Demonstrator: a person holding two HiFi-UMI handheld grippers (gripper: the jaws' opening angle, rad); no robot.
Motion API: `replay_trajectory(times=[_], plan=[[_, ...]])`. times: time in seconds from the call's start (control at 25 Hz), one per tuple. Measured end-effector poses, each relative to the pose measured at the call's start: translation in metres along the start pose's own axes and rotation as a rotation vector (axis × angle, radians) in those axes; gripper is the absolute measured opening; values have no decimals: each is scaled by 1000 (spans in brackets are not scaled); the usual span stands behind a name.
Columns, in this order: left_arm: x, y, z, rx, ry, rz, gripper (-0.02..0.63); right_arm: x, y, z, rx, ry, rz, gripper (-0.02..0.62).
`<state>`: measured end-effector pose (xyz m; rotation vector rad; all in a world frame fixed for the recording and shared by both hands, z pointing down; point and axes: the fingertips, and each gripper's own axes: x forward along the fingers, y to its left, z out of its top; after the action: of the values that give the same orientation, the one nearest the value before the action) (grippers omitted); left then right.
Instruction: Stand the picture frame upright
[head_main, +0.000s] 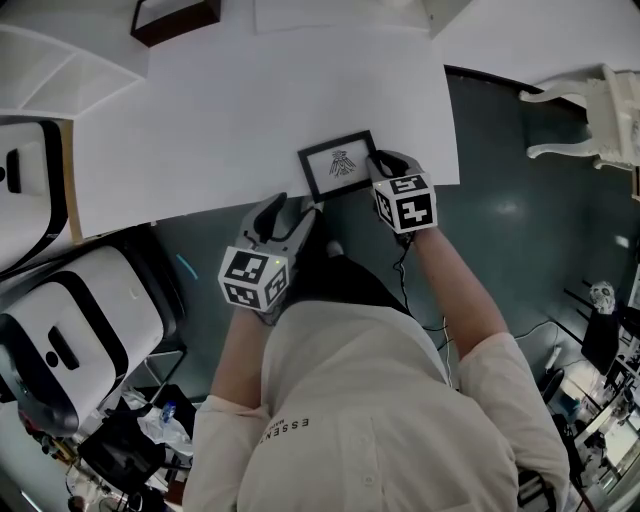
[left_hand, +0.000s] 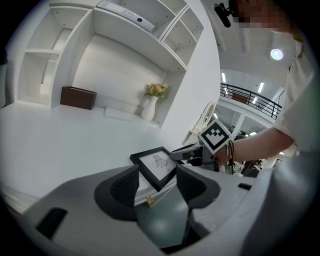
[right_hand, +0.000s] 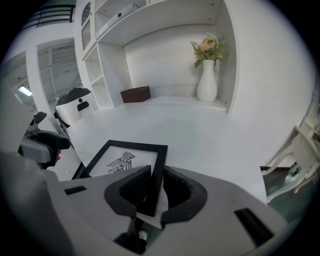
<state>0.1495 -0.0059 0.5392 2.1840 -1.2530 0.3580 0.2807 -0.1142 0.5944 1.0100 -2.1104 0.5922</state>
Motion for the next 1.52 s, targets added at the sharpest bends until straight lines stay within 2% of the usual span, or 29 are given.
replay_trajectory(times=[0.2,0.4,0.48,0.6,0.76,1.0,1.08,1.2,1.28,1.36,1.52], plan=[[2,-2,-10,-41,-4,3,230,-7,1,-10,6,-2,-8,87],[7,-10,-21,-152,-6,-39,230,-16,-1,-19,4,-1,-9,87],[11,-13,-29,-228,5,-64,229,-19,-2,-21,3,-2,-8,87],[21,-9,-42,-388,29,-98,227,-20,-4,-22,-3,-6,-11,87],[31,1,-50,-584,20,-149,221,-20,-2,-22,-11,-12,-16,87],[50,-4,-54,-750,20,-299,213,-22,-2,-24,-14,-27,-16,87],[58,-9,-54,-787,34,-349,212,-22,-2,-24,-11,-30,-12,87],[69,-16,-54,-780,72,-394,206,-22,-2,-23,-16,-28,-5,87],[73,-21,-53,-780,89,-425,176,-23,-2,-23,-15,-29,-4,87],[75,-24,-49,-798,90,-447,117,-26,-2,-22,-10,-31,-4,87],[75,-22,-49,-837,80,-474,98,-23,-2,-22,-13,-28,-3,87]])
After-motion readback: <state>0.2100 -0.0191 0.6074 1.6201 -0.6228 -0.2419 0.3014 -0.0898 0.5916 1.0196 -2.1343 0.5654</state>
